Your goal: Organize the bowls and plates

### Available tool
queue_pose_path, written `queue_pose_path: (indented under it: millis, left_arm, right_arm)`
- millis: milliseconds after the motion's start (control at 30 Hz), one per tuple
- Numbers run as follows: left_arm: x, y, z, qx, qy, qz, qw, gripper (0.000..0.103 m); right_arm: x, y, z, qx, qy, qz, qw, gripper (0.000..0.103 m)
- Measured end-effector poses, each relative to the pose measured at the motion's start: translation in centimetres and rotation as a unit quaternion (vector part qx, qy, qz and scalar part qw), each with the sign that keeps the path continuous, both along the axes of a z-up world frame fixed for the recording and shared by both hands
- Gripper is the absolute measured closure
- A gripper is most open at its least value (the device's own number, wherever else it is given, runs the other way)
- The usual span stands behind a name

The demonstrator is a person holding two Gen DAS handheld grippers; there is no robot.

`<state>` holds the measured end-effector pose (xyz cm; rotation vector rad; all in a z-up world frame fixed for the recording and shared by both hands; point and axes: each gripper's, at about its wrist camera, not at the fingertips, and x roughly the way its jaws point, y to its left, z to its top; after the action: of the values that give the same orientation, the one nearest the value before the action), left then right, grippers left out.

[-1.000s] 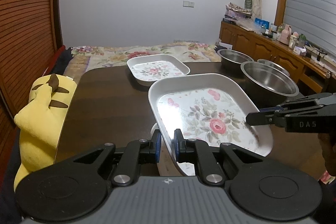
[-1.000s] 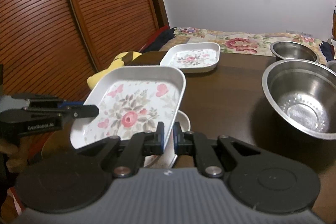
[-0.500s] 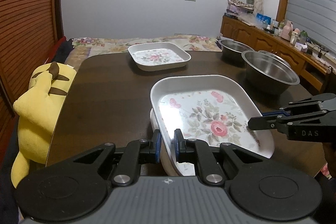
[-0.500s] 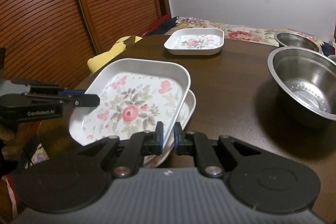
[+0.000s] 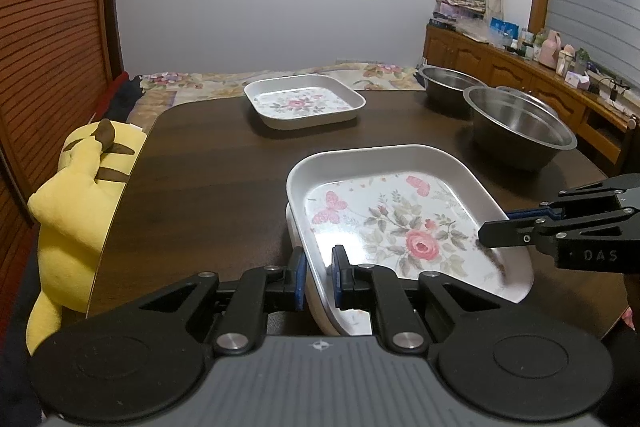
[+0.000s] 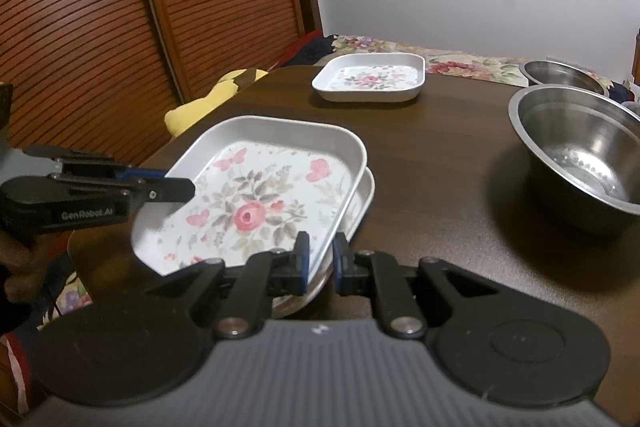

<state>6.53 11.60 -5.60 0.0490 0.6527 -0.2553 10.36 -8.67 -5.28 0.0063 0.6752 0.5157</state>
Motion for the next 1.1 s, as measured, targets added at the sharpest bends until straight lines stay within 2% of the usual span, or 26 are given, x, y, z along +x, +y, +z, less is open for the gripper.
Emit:
queue_pose_path:
  millis: [400, 1100]
  left_arm:
    - [0.35, -0.05, -0.62, 0.013, 0.001, 0.006, 0.9999, 0.089]
    - [0.92, 0.33, -0.85, 0.011, -0.007, 0.016, 0.9998, 0.089]
  right_arm:
    - [0.17, -0.08, -0.55, 0.0, 0.003, 0.0, 1.0, 0.084]
    - [-0.13, -0.26, -0.2, 0.007, -0.006, 0.0, 1.0, 0.084]
